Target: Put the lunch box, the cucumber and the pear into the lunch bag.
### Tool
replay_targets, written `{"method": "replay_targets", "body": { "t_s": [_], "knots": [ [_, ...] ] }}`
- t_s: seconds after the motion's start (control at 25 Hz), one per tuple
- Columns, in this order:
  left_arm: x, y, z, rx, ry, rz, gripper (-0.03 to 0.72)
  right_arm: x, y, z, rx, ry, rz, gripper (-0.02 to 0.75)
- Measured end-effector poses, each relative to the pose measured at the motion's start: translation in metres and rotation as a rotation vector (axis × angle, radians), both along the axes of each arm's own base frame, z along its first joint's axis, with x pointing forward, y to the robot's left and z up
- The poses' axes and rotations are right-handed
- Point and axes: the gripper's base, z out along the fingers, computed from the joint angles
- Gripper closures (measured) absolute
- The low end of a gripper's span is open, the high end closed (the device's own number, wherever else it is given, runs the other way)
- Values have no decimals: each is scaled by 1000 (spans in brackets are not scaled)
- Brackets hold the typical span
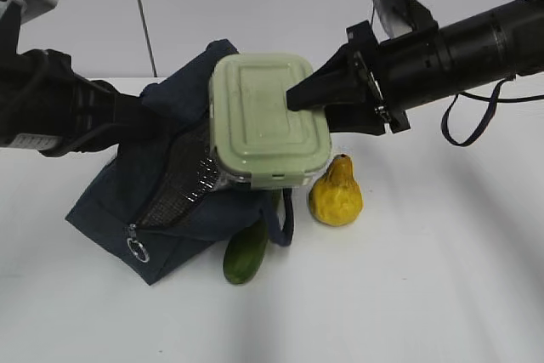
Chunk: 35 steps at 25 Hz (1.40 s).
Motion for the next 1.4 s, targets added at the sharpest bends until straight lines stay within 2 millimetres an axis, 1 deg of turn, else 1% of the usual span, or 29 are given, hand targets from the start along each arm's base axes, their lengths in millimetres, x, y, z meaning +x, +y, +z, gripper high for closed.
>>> {"method": "replay_targets", "body": {
  "t_s": [0.28,0.52,0.84,1.08,1.24,1.4],
  "knots": [
    [0,0,0,-5,2,3,687,-5,-2,-11,-111,39,47,356],
    [0,0,0,-8,5,-1,687,-7,-3,-14,-154,47,68,356],
    [-1,-2,1,-48,26,7,687,-4,5,-18,-204,33,18,356],
    [-2,-4,3,-92,54,4,687,1,8,-14,-153,36,-54,356],
    [-2,-5,3,-99,56,7,687,0,16,-14,-151,31,-50,356],
    [-2,-6,4,-135,73,20,687,-2,31,-14,-164,12,-45,356]
  ]
}}
